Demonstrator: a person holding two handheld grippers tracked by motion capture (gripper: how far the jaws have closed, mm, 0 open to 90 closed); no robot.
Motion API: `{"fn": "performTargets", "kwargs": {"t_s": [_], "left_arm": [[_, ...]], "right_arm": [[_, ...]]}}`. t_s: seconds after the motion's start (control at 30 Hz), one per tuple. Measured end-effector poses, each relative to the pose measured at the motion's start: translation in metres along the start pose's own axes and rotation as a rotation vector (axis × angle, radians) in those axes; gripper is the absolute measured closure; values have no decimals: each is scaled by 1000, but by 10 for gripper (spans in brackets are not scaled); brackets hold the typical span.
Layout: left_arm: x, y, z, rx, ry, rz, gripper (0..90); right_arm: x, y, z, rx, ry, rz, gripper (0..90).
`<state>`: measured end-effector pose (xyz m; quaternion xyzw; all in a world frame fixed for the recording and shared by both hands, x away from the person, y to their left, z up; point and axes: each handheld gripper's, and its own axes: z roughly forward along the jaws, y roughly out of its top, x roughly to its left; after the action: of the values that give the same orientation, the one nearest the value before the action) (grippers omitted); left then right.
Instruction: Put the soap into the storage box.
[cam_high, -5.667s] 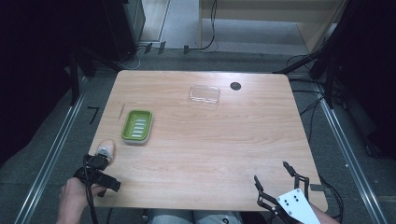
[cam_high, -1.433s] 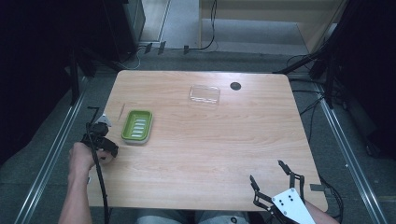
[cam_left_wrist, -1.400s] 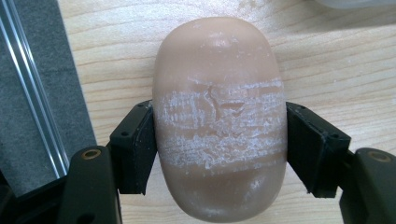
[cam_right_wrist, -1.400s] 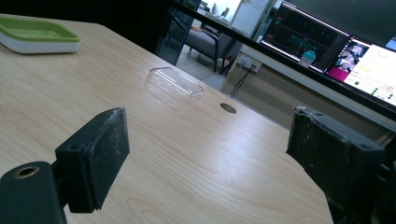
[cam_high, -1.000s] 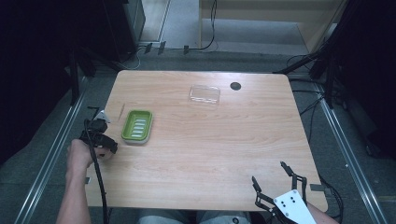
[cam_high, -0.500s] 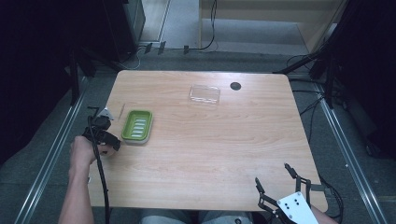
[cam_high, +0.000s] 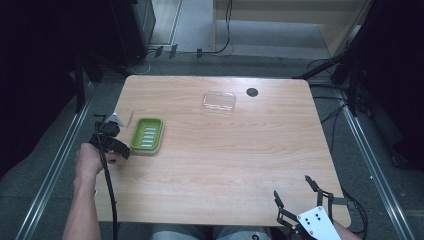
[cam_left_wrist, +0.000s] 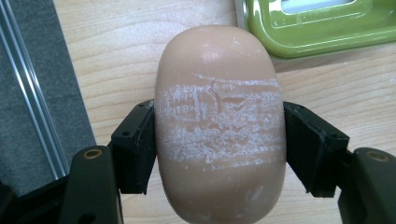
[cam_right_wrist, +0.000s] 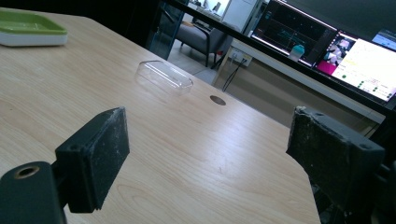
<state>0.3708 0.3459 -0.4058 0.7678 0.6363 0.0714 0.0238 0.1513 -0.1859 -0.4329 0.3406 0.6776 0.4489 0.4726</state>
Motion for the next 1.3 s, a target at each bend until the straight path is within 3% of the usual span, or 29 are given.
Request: {"fn": "performTargets", "kwargs": {"t_s": [0.43, 1.3], "left_arm": [[7, 1, -15, -33, 1, -6, 335], [-12, 26, -23, -79, -11, 47, 337]], "right_arm": [[0, 0, 0, -2, -2, -5, 132], [0, 0, 1, -2, 1, 0, 131]]}}
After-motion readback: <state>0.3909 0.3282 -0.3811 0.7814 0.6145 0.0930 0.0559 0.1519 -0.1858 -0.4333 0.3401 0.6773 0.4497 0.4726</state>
